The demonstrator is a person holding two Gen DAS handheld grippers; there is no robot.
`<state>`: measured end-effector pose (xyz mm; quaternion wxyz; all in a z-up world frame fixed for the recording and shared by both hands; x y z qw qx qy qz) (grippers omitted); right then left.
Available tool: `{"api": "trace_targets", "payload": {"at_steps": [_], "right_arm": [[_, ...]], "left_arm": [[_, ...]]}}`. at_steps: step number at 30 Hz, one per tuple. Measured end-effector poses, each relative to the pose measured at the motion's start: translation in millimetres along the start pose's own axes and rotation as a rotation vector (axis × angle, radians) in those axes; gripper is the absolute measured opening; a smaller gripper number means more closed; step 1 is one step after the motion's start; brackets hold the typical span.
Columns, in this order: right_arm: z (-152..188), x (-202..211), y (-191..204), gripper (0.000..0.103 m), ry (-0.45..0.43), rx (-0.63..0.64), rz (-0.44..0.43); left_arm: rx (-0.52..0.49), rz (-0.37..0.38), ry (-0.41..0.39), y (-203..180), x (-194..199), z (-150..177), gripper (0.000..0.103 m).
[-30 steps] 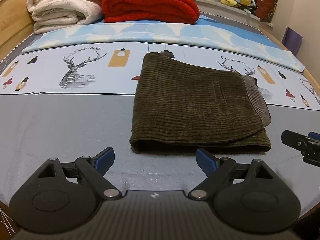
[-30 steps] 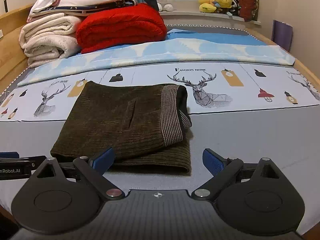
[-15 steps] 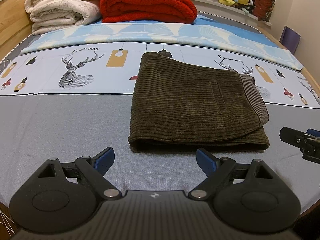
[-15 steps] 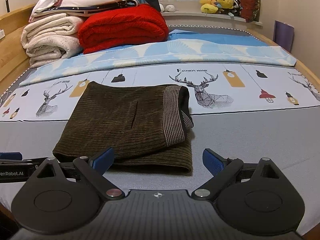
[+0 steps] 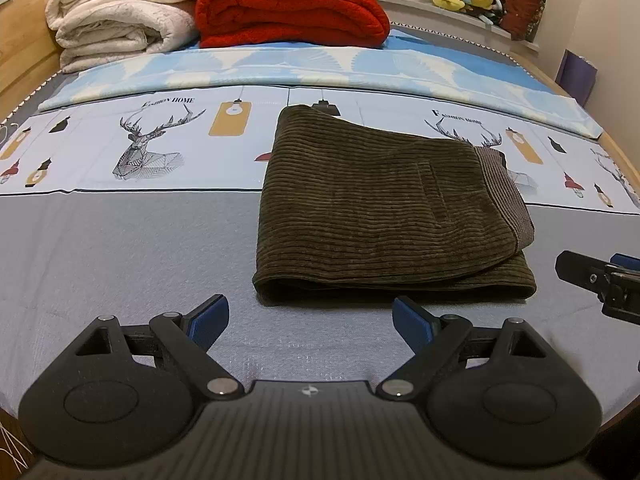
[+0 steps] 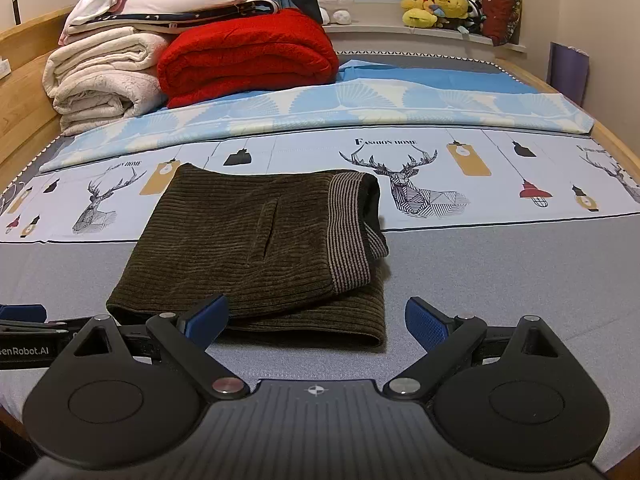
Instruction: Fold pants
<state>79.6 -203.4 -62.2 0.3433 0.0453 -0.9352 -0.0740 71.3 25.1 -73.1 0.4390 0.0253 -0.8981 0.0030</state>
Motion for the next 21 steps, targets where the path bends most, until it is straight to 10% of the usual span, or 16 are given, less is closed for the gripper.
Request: {"api": "trace_targets", "payload": {"at_steps": [21], "right_arm": [[-1.9, 1.8, 2.1, 0.095, -0.004, -0.004, -0.007]], "left_arm": [[-0.012, 0.008, -0.006, -4.3, -1.2, -0.2, 0.092]]}}
Point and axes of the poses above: each gripper's, at about its wrist camera, not at the fingertips, and x roughly against the way its jaws point, y to its left, z to its underside, the point moved 6 cm from there along -x, roughly the way its jaws point, and after that the axes turned 4 degrees about -x, right-handed, at the moved point
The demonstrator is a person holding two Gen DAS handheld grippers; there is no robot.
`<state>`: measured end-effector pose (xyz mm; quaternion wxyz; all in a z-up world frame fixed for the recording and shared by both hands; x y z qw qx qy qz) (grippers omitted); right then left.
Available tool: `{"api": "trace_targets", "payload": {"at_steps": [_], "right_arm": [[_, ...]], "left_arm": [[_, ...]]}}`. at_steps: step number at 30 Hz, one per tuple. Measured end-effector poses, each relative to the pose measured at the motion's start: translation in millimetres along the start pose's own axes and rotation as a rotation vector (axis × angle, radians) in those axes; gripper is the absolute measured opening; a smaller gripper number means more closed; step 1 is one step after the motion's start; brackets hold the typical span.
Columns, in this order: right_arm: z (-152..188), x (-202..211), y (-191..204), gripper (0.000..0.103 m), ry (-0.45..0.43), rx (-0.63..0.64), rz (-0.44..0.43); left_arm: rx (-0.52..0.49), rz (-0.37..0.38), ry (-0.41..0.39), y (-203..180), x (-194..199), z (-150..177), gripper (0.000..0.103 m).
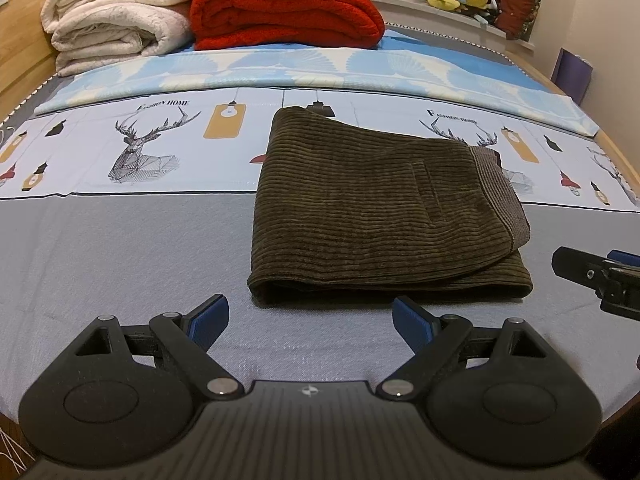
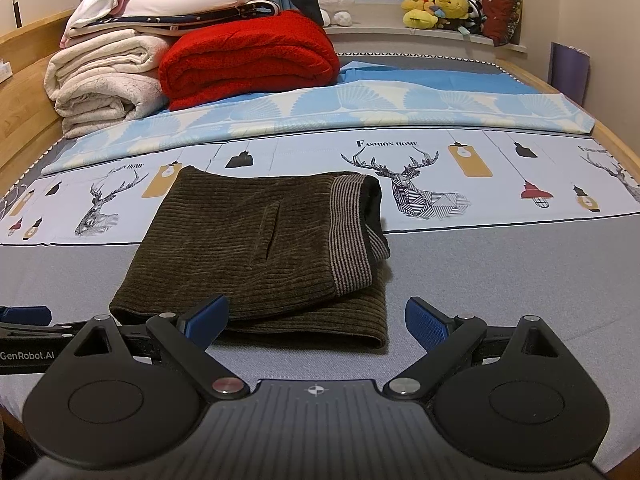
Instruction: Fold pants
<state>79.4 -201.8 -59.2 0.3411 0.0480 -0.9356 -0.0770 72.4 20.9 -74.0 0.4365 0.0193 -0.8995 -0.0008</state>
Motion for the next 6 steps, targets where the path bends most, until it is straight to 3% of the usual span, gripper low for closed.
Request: {"api": "trace_targets", "payload": {"at_steps": [6], "right_arm": [[0.0, -0.2, -0.2, 0.095, 0.000, 0.000, 0.001]], "left_arm": [[-0.006, 0.004, -0.005, -1.0, 0.5, -0.3, 0.092]]}}
Point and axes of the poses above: each gripper's, at about its wrist camera, not at the fingertips, and x roughly against the way its jaws point, y to its left, z to its underside, the point moved 6 cm from there along -x, roughly the way its jaws point, and after that the axes turned 4 degrees about -x, right-handed, at the moved point
